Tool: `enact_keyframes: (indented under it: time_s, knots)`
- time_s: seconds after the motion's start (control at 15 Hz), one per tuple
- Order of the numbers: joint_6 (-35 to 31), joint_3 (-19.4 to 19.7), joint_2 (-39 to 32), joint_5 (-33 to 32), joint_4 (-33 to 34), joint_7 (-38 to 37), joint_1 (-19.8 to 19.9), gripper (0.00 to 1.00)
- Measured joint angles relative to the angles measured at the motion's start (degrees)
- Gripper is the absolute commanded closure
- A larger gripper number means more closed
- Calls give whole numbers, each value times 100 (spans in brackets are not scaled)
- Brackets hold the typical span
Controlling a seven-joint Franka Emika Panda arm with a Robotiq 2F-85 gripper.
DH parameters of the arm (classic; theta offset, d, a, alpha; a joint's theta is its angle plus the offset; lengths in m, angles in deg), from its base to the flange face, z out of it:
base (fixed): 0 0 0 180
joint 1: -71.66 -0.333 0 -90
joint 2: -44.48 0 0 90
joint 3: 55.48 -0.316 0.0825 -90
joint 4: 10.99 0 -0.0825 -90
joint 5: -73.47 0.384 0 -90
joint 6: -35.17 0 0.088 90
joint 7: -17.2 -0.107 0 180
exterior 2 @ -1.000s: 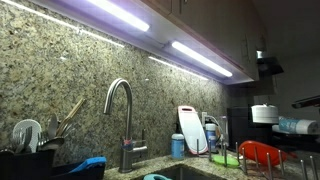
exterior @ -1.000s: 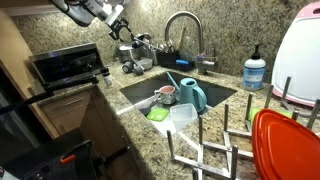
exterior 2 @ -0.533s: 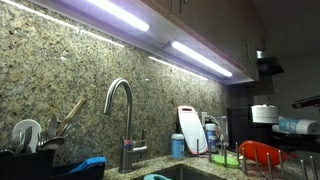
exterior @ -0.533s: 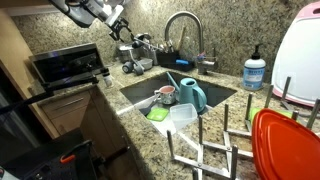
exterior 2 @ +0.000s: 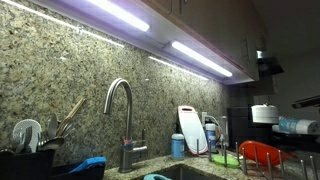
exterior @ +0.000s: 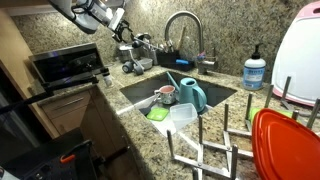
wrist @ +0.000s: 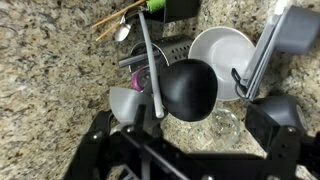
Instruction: Take the straw and put it in the sink
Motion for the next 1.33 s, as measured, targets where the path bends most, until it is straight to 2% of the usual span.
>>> enact_keyframes:
  time_s: [0.33, 0.6, 1.0, 1.33]
  knots:
    - [-132, 317, -63, -332, 19, -933, -126, 0]
    - [-132, 352, -63, -333, 19, -1103, -130, 0]
    - [-900, 469, -65, -604, 24, -1602, -162, 0]
    - [-998, 433, -135, -620, 23, -1594, -172, 0]
